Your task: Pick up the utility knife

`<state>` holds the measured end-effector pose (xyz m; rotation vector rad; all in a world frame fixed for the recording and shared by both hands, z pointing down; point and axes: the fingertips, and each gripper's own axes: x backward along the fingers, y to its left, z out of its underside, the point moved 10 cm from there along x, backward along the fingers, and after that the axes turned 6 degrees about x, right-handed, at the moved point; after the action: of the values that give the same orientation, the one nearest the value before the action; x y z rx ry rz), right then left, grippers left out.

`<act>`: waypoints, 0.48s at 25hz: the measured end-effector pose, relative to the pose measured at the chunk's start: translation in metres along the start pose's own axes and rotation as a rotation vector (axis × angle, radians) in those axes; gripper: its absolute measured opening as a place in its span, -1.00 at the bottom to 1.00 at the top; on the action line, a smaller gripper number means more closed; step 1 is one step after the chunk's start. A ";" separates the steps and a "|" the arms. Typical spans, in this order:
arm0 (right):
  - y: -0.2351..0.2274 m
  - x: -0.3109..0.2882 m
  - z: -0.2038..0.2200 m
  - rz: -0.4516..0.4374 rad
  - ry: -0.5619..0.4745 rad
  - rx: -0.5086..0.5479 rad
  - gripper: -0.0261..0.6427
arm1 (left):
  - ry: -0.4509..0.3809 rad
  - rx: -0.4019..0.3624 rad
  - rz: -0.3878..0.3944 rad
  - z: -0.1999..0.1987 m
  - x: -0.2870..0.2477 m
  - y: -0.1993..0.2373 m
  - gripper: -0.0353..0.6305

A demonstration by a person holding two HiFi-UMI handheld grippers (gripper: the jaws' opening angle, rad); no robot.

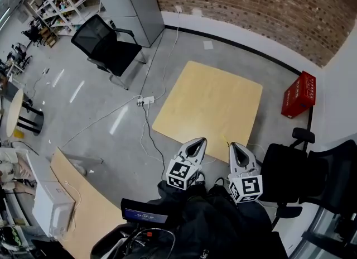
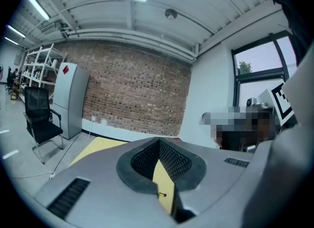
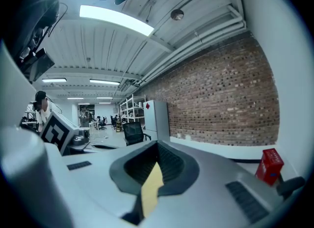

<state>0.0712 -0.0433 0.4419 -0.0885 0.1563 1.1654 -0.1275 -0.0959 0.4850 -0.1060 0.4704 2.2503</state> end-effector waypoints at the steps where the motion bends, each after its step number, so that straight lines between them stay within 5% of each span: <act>1: -0.005 0.000 0.001 0.000 0.003 -0.003 -0.91 | 0.002 0.002 0.001 0.001 -0.004 -0.002 -0.89; 12: -0.038 -0.010 -0.002 -0.057 -0.014 -0.012 -0.91 | 0.002 0.012 -0.056 -0.004 -0.027 -0.014 -0.89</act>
<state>0.1017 -0.0679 0.4414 -0.0944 0.1337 1.1099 -0.1000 -0.1082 0.4836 -0.1138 0.4757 2.1927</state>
